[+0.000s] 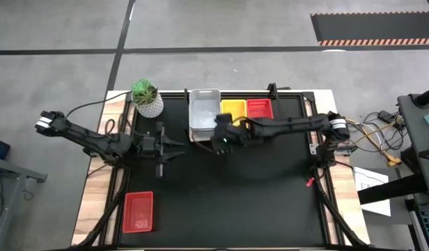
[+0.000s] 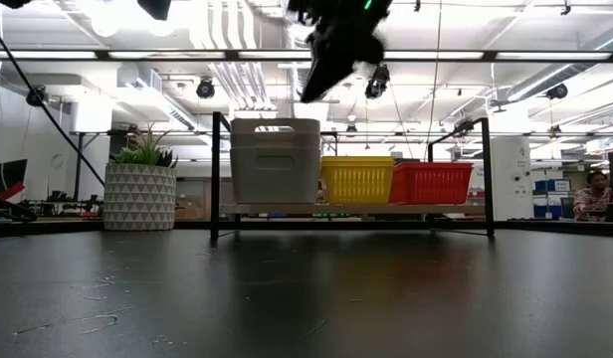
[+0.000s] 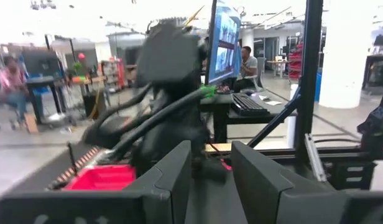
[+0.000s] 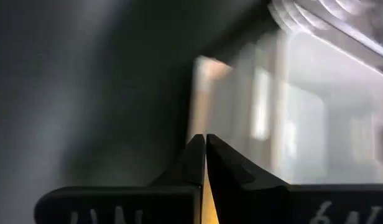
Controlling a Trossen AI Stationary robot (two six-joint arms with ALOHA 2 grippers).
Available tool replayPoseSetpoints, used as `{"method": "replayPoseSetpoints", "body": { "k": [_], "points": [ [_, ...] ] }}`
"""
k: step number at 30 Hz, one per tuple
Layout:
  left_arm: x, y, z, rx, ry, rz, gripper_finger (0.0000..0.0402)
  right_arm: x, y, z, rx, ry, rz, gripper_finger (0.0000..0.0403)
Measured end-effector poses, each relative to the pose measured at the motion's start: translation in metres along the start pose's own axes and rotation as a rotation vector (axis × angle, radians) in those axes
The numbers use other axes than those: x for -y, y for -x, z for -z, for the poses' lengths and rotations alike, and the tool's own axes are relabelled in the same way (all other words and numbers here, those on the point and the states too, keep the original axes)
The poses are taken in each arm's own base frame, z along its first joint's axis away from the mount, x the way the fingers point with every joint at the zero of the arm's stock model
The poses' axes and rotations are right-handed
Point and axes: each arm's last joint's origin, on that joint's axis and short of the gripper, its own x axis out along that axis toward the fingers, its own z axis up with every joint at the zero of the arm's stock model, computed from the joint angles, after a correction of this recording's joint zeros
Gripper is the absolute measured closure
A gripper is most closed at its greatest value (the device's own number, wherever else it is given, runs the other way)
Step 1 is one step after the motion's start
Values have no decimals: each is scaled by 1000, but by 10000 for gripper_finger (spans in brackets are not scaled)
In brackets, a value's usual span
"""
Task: Stack baskets on shelf by color
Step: Stack the red bin on top of the red bin on the shelf
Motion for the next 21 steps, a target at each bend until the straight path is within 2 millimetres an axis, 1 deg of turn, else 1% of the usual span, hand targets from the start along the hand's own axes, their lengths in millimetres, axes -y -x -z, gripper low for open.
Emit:
{"method": "replayPoseSetpoints", "body": {
  "k": [4, 9, 13, 16, 18, 21],
  "points": [
    [6, -12, 10, -19, 95, 2, 301, -28, 19, 1, 60, 49, -66, 394],
    [16, -30, 29, -64, 213, 5, 301, -60, 45, 15, 104, 90, -106, 394],
    [26, -44, 43, -98, 337, 11, 301, -79, 56, 37, 172, 99, -119, 394],
    [36, -53, 50, -135, 419, 22, 301, -89, 66, 55, 272, 90, -109, 394],
    [46, -57, 54, -166, 495, 36, 301, -94, 72, 66, 357, 76, -100, 394],
    [62, -55, 62, -263, 634, 58, 301, -105, 75, 84, 476, 55, -88, 394]
  ]
}}
